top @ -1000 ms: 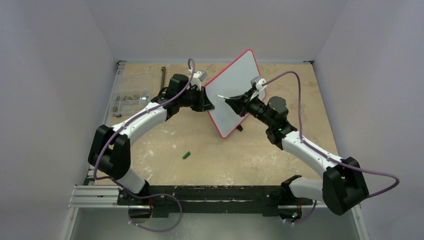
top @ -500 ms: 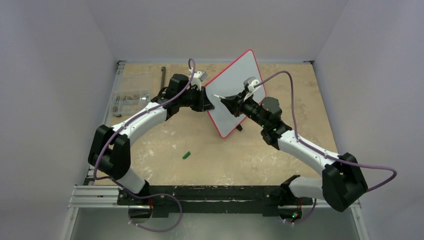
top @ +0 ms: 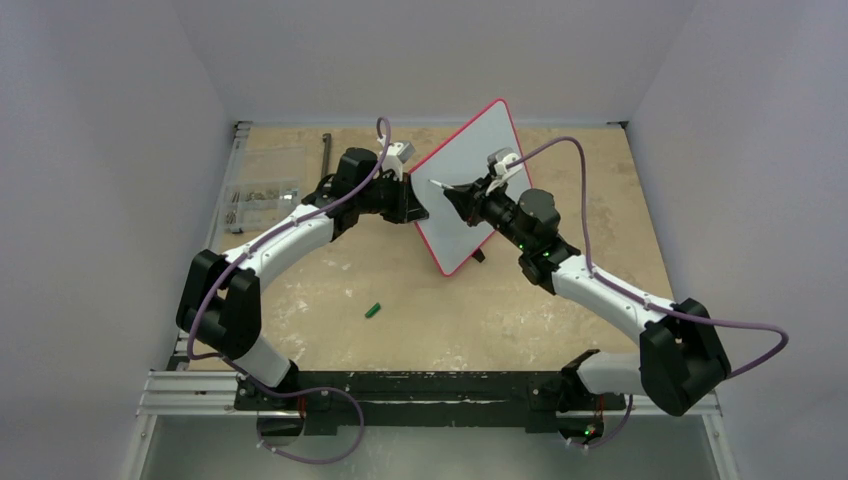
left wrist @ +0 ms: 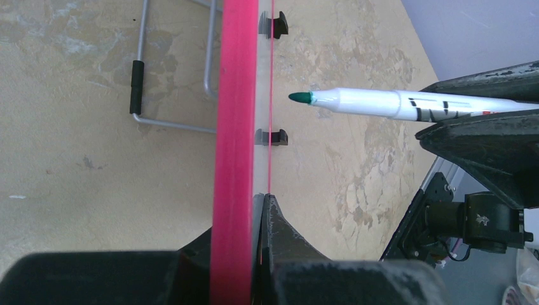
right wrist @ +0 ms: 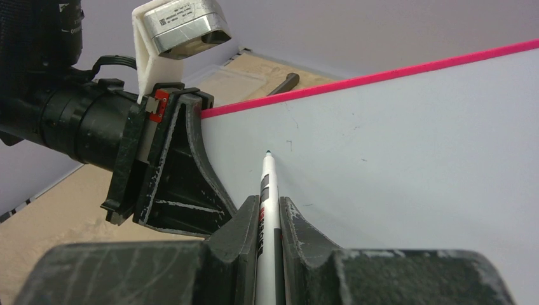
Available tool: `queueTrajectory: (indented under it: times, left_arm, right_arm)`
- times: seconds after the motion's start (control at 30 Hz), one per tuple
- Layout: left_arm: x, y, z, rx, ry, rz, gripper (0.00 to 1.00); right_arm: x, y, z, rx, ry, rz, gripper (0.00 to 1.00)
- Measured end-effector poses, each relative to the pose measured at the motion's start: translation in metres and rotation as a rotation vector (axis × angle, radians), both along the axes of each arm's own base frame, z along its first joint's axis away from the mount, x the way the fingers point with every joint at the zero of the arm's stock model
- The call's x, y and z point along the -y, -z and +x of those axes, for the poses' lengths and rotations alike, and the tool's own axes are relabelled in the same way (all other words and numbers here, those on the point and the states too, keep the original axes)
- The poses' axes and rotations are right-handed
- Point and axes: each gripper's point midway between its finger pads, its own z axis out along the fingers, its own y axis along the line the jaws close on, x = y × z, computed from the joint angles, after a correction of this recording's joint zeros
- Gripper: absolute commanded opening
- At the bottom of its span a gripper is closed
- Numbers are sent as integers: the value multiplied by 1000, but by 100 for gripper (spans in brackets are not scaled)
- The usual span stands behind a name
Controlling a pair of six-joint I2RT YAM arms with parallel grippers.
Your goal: Write a sentence on the whiteboard
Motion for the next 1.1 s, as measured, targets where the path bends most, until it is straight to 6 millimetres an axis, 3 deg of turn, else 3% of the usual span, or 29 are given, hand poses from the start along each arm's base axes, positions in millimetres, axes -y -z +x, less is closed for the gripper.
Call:
queueTrajectory:
  times: [0.53, 1.1]
  left_arm:
    - [-1, 1, 1, -6, 0, -2, 0]
    - [-1, 2, 1, -10, 2, -6, 0]
  right_arm:
    - [-7, 9, 7, -23, -3, -14, 0]
    - [-23, 16, -9, -42, -58, -40, 0]
